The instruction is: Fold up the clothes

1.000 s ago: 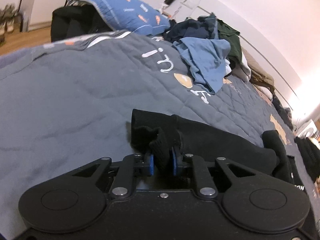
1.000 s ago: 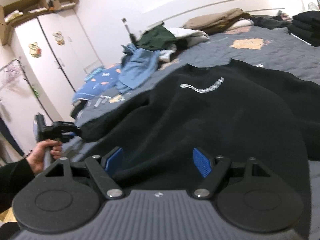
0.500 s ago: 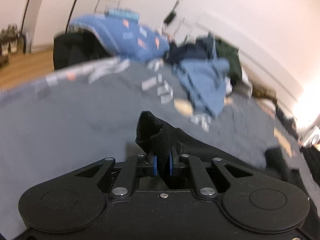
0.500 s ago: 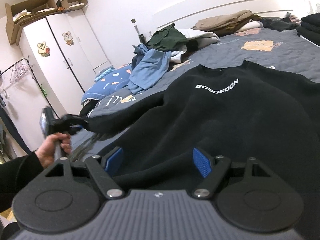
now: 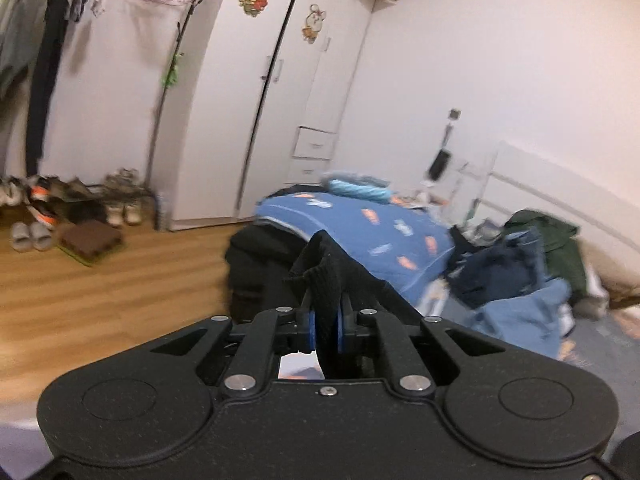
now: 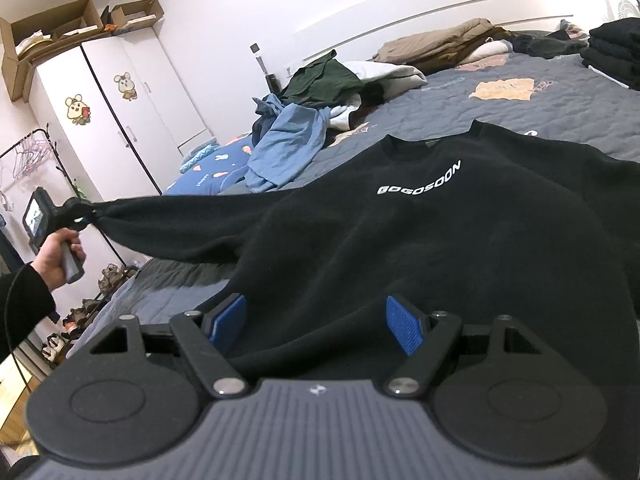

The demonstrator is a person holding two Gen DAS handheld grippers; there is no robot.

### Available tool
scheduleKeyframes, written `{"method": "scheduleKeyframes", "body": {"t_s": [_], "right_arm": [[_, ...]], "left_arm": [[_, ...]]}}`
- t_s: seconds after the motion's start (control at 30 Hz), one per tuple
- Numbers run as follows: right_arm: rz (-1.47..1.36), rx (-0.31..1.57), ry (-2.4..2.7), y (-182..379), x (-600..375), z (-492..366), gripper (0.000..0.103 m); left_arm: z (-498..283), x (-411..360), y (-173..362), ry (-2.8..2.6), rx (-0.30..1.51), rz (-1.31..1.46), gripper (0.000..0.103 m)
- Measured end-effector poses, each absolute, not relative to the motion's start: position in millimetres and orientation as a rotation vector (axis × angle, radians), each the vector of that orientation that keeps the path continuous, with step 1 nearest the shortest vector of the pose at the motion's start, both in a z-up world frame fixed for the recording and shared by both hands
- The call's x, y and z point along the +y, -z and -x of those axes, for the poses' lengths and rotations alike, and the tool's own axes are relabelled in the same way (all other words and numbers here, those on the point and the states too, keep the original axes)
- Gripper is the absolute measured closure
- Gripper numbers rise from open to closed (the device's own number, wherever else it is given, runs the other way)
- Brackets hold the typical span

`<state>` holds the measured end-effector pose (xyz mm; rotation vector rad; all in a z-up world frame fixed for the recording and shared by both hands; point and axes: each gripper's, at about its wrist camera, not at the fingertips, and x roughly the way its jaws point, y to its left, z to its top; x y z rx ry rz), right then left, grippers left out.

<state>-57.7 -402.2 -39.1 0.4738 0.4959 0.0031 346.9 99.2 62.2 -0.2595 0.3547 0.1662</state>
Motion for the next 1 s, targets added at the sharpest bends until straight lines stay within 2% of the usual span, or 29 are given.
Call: {"method": "scheduleKeyframes", "body": {"t_s": [0.2,0.43,0.5,0.53,0.63,0.67,0.83,1.0], "right_arm": [[-0.471,0.498,0.011,40,-403,58,0.026],[-0.484,0.49,0.038,40,-412,59,0.026],[-0.481,0.496,0.036,42,-412,58,0.026],[-0.474,0.499,0.034,42,-411,58,0.026],[-0.448,0.506,0.031,42,-408,59,0.026],[-0.445,0.505,0.031,41,-408,60,0.026],[-0.463,0.487,0.078,34,-412,72,0.026],[-0.465,0.476,0.136,26,-418,95,0.026]], "left_arm": [[-347,110,-42,-0.239,0.39,0.179,0.094],[-343,134,-49,-0.302,0.383,0.18,0.093],[-345,131,-45,-0.254,0.449,0.181,0.089],[-342,130,-42,-0.237,0.468,0.188,0.083],[-323,123,-35,-0.167,0.49,0.181,0.058],[-313,120,-33,-0.141,0.496,0.173,0.053],[-252,91,-30,0.06,0.536,0.193,0.053],[-180,39,-26,0.262,0.569,0.188,0.048]]}}
